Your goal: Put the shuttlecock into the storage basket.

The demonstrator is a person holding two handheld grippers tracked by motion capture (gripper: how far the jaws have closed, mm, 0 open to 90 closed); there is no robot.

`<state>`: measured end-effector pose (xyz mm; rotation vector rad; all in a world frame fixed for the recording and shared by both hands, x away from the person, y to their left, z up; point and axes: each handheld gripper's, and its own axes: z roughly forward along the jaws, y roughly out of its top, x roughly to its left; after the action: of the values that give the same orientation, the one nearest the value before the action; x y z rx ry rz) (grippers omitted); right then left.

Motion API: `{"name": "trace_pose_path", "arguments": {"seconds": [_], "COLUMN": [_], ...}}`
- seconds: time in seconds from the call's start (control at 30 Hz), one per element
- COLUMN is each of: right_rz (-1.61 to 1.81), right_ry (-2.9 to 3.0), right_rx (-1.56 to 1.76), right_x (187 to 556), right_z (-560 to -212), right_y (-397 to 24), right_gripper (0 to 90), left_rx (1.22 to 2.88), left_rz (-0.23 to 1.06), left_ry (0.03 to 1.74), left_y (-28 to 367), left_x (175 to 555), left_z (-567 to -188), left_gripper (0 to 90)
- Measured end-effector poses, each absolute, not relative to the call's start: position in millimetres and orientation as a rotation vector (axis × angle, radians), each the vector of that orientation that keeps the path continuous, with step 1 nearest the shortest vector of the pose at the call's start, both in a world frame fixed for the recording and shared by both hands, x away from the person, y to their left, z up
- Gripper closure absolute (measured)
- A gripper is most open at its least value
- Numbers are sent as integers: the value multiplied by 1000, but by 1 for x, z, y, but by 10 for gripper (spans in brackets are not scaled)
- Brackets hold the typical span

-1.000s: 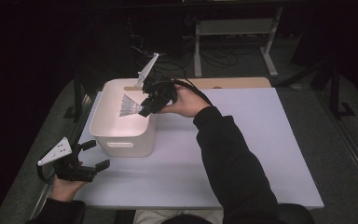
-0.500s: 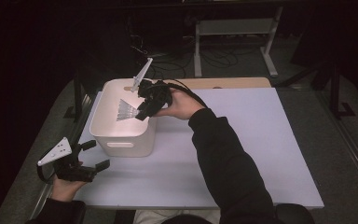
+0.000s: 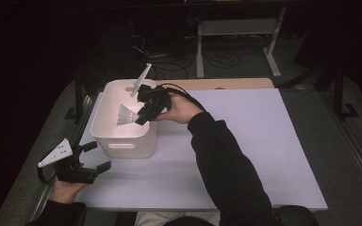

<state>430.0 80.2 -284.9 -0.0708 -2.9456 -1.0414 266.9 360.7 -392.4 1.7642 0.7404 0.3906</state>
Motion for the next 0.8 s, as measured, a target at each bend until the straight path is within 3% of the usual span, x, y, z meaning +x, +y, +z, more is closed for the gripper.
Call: {"name": "trace_pose_path", "arguments": {"seconds": [0.8], "right_rz": [-984], "right_ry": [-2932], "right_rx": [-64], "right_x": [431], "right_z": [-308], "right_y": [93], "right_gripper": [638], "left_rx": [1762], "left_rz": [390], "left_ry": [741], "left_y": [361], "left_x": [267], "left_z": [-392], "left_gripper": [0]}}
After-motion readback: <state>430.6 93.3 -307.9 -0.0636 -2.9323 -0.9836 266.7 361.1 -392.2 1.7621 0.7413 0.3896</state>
